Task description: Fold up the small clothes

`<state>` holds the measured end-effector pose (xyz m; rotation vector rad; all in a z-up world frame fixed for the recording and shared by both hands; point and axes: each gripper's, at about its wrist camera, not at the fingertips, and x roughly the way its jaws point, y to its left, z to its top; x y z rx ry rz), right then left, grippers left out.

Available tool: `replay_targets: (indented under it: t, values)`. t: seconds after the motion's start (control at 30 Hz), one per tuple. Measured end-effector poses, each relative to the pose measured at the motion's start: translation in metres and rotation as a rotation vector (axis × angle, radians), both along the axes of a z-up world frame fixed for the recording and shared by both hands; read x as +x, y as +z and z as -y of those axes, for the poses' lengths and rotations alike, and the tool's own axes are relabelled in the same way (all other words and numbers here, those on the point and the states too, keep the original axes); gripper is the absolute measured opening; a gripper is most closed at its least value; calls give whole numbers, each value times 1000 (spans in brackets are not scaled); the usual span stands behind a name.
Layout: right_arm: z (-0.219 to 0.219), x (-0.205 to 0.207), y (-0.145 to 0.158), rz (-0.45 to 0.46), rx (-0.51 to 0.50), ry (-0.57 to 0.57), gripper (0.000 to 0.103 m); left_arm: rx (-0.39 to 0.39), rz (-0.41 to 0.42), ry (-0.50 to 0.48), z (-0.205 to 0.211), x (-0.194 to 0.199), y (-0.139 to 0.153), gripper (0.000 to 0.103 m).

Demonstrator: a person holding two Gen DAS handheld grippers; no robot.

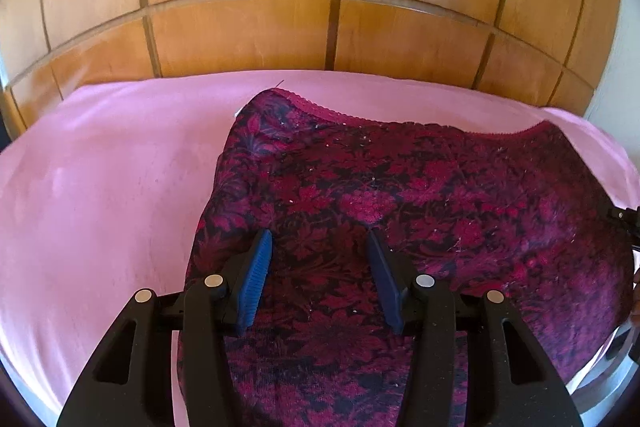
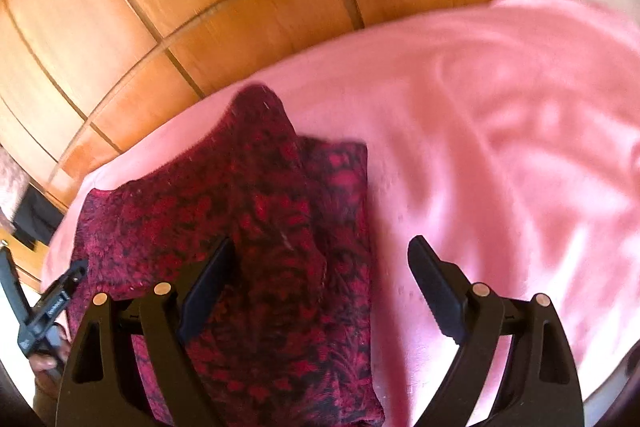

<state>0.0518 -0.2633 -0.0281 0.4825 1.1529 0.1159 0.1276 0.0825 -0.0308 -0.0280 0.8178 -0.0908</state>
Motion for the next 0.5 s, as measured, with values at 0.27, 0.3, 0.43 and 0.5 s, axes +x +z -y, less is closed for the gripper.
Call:
replay_targets:
  t: [0.27, 0.3, 0.43, 0.5]
  values:
    - [11, -7, -4, 2, 54, -7, 88, -96, 23, 10, -13, -7, 15, 49]
    - [12, -8, -2, 8, 45, -2, 88, -99, 32, 7, -14, -10, 18, 49]
    - [10, -8, 9, 53, -36, 2, 81, -75, 60, -23, -5, -16, 23, 49]
    - [6, -3, 15, 73, -45, 17, 72, -52, 72, -46, 4, -19, 24, 49]
